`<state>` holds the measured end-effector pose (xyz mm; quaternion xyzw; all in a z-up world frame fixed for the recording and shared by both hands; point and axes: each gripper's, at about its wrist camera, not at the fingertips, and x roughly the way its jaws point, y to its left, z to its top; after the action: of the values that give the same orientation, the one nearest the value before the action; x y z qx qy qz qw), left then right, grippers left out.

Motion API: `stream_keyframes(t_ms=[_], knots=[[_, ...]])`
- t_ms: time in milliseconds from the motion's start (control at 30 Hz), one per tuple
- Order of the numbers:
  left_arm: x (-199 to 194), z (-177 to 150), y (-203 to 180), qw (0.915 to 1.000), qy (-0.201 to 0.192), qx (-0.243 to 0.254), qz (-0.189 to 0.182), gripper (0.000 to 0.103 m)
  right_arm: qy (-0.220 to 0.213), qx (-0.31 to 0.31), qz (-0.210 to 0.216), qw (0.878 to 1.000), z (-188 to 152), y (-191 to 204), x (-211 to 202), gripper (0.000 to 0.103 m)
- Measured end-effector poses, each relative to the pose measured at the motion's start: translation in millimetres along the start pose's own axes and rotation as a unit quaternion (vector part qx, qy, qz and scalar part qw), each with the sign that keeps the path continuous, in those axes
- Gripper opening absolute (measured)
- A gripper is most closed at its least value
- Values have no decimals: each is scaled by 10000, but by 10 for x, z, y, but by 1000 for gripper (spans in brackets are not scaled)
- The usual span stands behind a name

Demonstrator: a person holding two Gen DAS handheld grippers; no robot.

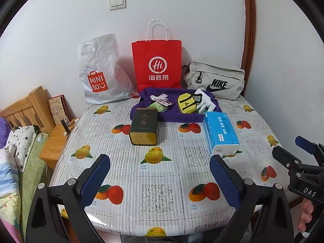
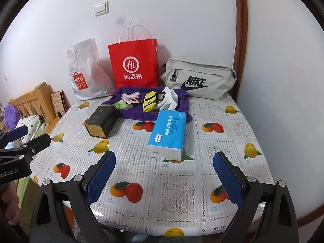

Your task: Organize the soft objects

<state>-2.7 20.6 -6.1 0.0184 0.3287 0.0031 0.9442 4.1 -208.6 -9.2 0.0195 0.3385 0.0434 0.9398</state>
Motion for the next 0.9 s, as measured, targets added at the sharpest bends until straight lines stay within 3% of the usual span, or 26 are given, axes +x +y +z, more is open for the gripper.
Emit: stream_keyframes(t_ms=[900], knots=[[20, -61, 65, 9999, 135, -33, 28, 99, -5, 19, -23, 10000, -32, 7, -36, 96]])
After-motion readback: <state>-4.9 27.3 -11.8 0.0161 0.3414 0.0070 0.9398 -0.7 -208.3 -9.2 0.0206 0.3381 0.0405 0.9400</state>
